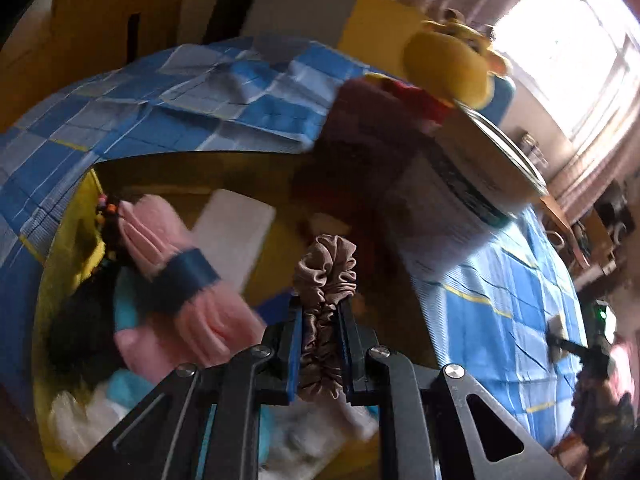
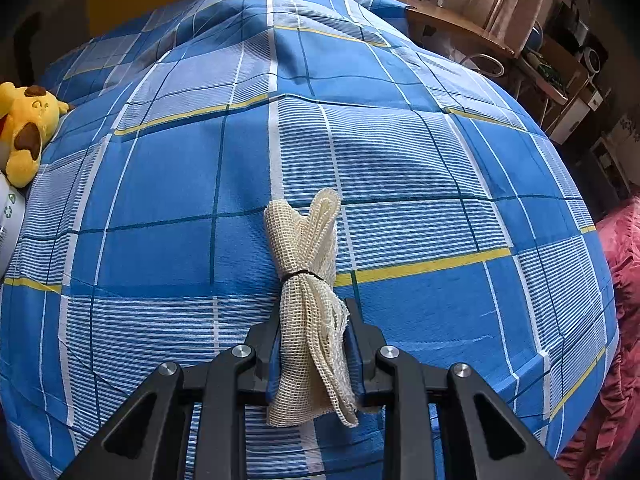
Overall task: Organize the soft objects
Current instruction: 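Carry the scrunchie into the gold tray and open the left gripper, then carry the mesh scrubber into the gold tray and open the right gripper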
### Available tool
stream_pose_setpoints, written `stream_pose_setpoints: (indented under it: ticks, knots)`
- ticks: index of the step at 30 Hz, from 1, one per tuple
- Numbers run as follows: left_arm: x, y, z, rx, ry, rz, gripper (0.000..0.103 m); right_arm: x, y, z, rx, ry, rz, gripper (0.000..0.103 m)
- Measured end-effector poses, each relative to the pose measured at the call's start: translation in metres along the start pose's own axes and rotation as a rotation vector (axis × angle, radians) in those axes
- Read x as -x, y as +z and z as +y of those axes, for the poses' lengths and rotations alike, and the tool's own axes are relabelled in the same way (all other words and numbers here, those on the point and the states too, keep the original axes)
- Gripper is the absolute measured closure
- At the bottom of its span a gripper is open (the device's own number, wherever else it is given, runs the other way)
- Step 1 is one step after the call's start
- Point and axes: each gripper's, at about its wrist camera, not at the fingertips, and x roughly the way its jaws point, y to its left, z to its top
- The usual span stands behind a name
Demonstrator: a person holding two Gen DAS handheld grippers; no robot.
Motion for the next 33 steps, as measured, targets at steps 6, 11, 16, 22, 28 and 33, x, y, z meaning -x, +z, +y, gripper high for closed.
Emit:
stream_pose_setpoints:
  ticks: [6,11,16,22,28,33]
  knots:
    - [-0.026,0.007,0.007,0.01,0.028,0.046,0.08,0.0,-0.001,0.0,0.004,-0.002,-0.001,0.078]
    - [-0.023,-0.002,0.005,-0.051,0.078,0.023,0.058,0.0,-0.001,0.0,0.003,-0.002,-0.001,0.078]
    - [-0.006,-0.01,0.001,-0.116,0.136,-0.024,0.045,-0.001,0.0,0.0,0.002,-0.005,-0.002,0.078]
    - [0.019,-0.016,-0.004,-0.172,0.184,-0.094,0.037,-0.002,0.0,-0.001,-0.005,-0.008,-0.003,0.078]
    - [0.044,-0.019,-0.01,-0.217,0.198,-0.152,0.034,-0.003,0.001,-0.002,-0.021,-0.005,-0.002,0.078]
    - [0.06,-0.023,-0.014,-0.256,0.185,-0.181,0.034,-0.004,0.003,-0.003,-0.044,-0.007,0.008,0.078]
